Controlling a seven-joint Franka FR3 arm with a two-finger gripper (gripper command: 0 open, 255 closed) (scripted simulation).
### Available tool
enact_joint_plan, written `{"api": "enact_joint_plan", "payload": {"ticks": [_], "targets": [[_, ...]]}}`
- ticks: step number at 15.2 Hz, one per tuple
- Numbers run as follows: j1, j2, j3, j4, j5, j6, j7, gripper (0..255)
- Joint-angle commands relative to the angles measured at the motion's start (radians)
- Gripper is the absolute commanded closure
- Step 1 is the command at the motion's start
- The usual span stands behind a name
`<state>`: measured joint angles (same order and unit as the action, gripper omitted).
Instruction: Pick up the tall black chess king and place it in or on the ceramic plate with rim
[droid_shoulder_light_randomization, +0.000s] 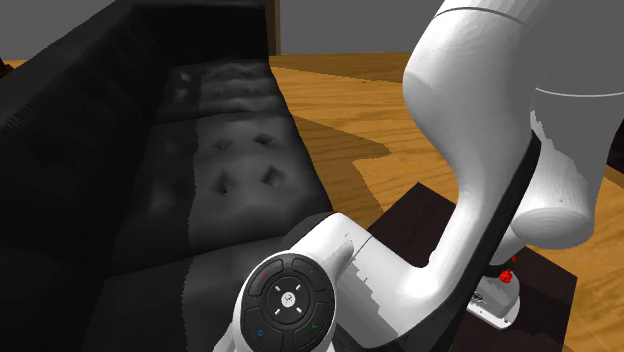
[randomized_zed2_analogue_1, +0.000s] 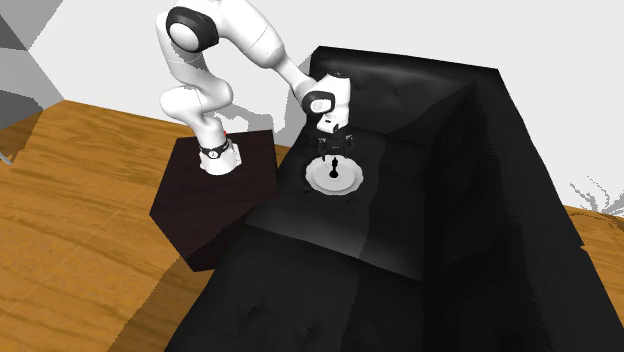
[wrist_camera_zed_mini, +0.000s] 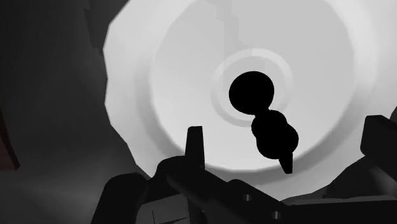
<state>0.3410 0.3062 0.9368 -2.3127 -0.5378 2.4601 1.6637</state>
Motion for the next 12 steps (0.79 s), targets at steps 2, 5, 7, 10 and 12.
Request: {"api": "enact_joint_plan", "payload": {"ticks": [2,5,7,10,12], "targets": [[-0.060,-0.074,0.075,-0.001,0.104,-0.037,-0.070,0],[-0.112,-0.149,0.137,0.003,0.208,-0.072,-0.142,0],[-0.110,-0.149,0.136,0.003,0.209,-0.072,-0.142,0],[-0.110,-0.149,0.136,0.003,0.209,-0.072,-0.142,0],[-0.110,-0.149,0.136,0.003,0.209,-0.072,-0.142,0]]}}
